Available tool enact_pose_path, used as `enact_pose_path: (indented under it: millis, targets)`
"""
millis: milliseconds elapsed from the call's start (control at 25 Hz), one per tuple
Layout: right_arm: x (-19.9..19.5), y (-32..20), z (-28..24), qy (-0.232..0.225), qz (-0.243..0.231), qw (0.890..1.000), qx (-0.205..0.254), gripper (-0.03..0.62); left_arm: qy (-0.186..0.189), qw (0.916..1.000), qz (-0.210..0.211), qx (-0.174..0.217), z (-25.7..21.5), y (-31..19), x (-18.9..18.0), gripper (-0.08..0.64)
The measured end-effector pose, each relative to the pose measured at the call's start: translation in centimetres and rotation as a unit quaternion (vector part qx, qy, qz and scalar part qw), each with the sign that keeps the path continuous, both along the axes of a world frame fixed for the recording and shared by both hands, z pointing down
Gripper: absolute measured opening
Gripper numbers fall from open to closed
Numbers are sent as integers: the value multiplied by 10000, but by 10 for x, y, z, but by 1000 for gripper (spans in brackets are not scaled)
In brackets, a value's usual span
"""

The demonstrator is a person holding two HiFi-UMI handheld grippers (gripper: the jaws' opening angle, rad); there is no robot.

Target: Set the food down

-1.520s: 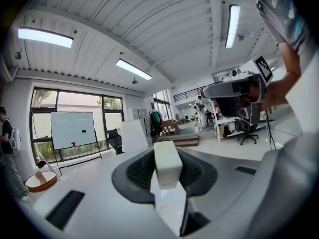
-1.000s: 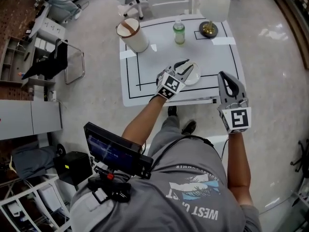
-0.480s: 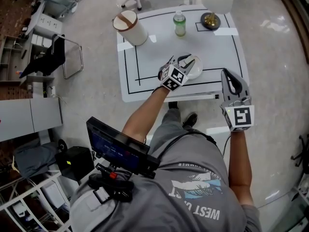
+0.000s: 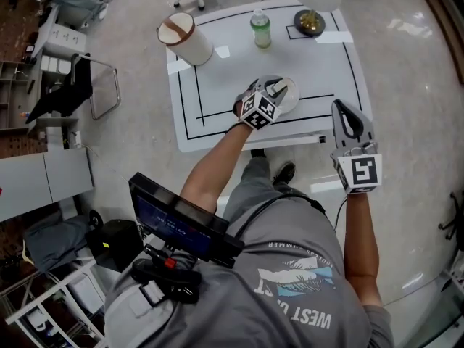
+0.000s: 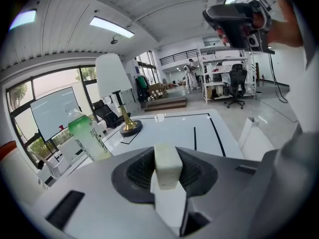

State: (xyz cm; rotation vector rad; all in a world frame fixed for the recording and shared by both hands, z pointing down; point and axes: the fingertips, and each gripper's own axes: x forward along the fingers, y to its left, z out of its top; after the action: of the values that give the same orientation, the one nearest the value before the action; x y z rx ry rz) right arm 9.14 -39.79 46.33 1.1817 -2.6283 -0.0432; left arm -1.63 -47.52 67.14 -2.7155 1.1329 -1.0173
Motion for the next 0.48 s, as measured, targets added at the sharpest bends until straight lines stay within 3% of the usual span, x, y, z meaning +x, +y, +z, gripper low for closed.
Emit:
enact_pose_path:
  millis: [480]
  targets:
    - [11,-2,4,99,27,9999,-53,8,-887,9955,321,-9,32,-1,9,106]
